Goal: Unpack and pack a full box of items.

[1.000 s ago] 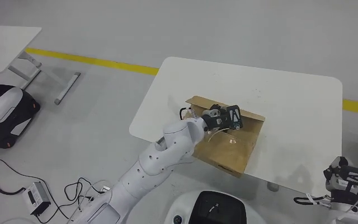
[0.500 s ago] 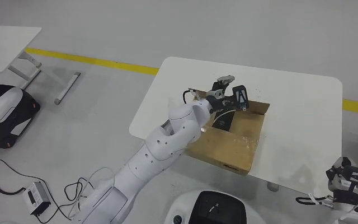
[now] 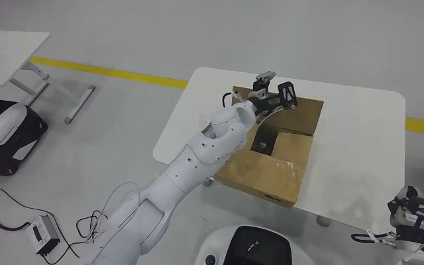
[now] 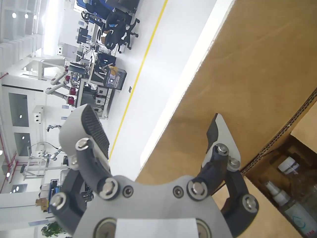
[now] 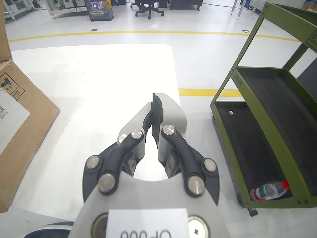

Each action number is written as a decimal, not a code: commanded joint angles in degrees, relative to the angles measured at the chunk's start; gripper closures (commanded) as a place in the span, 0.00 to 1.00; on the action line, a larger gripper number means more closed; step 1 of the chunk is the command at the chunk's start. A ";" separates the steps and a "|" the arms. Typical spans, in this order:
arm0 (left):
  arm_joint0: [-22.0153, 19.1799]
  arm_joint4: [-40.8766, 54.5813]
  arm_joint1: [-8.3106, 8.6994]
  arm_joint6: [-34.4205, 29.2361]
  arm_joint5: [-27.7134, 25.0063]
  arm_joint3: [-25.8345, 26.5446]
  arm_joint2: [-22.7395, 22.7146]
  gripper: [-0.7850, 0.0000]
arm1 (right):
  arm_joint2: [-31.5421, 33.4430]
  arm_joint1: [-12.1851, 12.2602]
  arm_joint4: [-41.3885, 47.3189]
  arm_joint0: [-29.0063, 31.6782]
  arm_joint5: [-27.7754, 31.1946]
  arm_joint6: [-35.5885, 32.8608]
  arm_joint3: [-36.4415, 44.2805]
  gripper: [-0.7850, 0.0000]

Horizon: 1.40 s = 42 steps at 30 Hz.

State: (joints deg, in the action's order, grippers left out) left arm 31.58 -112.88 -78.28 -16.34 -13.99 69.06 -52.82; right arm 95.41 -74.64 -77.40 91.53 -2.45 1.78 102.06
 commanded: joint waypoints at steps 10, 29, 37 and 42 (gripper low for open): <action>-4.69 2.08 -3.15 1.06 1.50 -12.53 4.50 0.00 | 0.51 -0.02 0.18 0.50 -0.25 -0.06 0.33 1.00; 8.71 4.03 0.09 1.40 -5.55 13.28 -6.65 0.00 | 1.06 -0.03 2.04 1.41 1.99 0.86 3.50 1.00; 22.62 7.57 2.33 -3.48 -14.15 30.25 -13.68 0.00 | 2.63 0.74 -0.16 3.75 12.98 5.63 7.55 1.00; 31.21 13.86 3.16 -5.47 -15.95 37.88 -18.24 0.00 | 3.63 1.94 -8.83 5.13 25.55 12.71 8.29 1.00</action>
State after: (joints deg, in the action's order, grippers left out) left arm 60.98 -100.58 -75.25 -21.34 -29.56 105.47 -70.12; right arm 98.93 -72.94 -83.89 96.42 20.13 12.85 110.46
